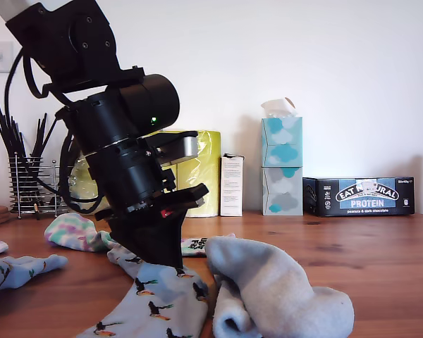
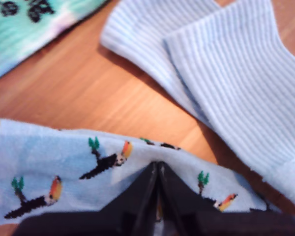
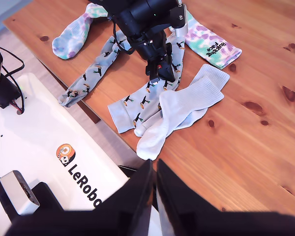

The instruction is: Pair up the socks based on colour and pattern, by placing each sock on top of its pair

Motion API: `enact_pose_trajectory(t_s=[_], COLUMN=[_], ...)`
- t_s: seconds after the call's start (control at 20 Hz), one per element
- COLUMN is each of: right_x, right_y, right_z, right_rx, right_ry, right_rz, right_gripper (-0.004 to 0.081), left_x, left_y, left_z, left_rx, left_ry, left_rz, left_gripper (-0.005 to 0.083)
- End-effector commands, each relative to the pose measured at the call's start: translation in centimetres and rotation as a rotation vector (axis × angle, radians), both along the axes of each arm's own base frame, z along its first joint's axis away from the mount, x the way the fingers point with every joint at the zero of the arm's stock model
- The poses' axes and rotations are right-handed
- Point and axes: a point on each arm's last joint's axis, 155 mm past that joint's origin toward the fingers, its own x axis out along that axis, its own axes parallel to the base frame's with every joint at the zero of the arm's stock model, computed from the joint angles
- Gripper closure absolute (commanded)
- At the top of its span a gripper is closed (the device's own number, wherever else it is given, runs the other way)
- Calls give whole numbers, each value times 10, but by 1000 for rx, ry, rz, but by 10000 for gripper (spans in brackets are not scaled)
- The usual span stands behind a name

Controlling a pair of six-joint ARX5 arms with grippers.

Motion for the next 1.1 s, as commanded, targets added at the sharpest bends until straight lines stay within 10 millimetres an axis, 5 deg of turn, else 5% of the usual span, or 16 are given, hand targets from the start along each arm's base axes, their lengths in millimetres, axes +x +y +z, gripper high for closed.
enact_pose_trajectory(t_s=[0.0,0.3,0.55,0.8,1.05], right_x=[1,1,1,3,4], right_y=[1,1,1,3,4], right_z=[1,0,0,0,1], right_rx=[-1,-2,-11,-27,-39], right_ry=[-6,-2,-14,-30,-51], right_rz=[2,5,17,35,55], right_gripper=[782,782,782,782,782], left_x=[-17,-2,-21,-31,-52], left_y=[7,10,54,129,168], left_z=[-29,31,59,41,28], left_rx=[56,4,72,357,469], left_ry=[63,-2,91,151,304], left_rz=[-17,12,148,393,529], left_gripper=[793,793,777,358,270])
